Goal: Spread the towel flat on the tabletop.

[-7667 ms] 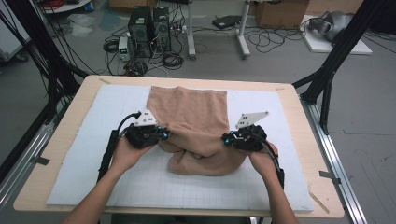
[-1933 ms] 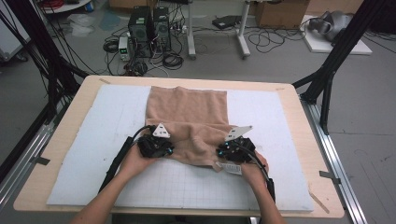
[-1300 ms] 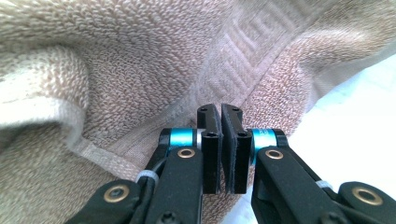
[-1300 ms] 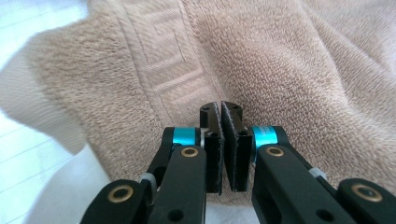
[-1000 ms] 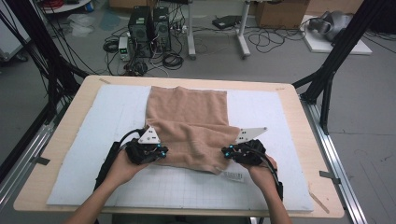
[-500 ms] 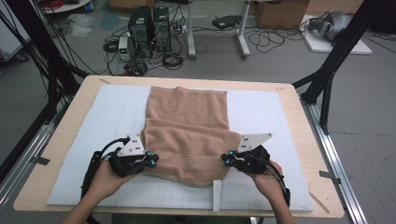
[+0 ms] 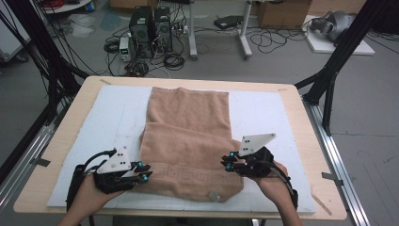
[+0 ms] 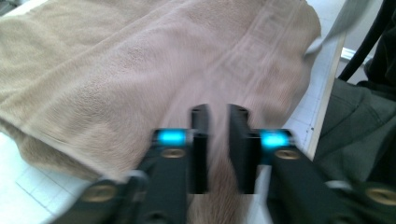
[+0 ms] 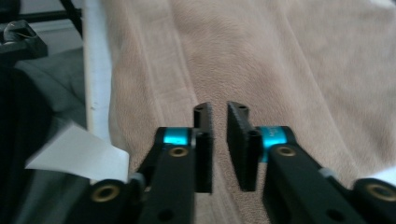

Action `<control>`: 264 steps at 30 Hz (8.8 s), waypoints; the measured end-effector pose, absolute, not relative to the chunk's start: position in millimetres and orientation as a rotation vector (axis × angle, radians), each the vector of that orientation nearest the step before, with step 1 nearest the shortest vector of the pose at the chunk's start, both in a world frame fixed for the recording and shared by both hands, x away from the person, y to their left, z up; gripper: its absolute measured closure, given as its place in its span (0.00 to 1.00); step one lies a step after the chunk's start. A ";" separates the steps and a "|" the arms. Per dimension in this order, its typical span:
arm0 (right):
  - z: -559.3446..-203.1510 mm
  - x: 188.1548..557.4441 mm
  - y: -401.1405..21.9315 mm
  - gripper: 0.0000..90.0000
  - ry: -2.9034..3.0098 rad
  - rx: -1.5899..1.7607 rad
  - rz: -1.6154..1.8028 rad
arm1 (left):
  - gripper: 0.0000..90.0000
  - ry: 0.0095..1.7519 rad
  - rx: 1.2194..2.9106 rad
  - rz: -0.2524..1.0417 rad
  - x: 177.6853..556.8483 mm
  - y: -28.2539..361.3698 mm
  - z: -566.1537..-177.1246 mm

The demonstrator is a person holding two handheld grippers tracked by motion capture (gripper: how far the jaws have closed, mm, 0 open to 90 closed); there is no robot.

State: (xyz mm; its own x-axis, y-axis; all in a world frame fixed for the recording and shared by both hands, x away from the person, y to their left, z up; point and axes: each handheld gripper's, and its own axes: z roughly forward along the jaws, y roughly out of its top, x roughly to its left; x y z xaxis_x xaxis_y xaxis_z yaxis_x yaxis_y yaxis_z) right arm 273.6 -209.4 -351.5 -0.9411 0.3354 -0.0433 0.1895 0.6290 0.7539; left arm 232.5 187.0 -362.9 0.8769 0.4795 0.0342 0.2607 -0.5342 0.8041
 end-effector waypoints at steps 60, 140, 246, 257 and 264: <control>-350.9 259.9 -202.4 0.76 2.658 0.389 1.223 | 0.68 0.573 2.136 0.376 229.5 194.1 -366.7; -424.9 289.3 -190.8 0.67 2.811 0.496 1.105 | 0.65 0.627 2.261 0.284 266.8 177.4 -427.2; -411.4 391.2 -214.9 0.94 2.513 0.891 0.975 | 0.94 1.013 2.068 0.529 364.1 187.8 -429.2; -399.4 388.5 -226.6 0.75 2.439 0.950 1.063 | 0.71 0.967 2.046 0.522 361.5 190.0 -410.7; -400.6 345.4 -220.8 0.64 2.575 0.785 1.134 | 0.65 0.786 2.120 0.470 320.3 183.3 -405.7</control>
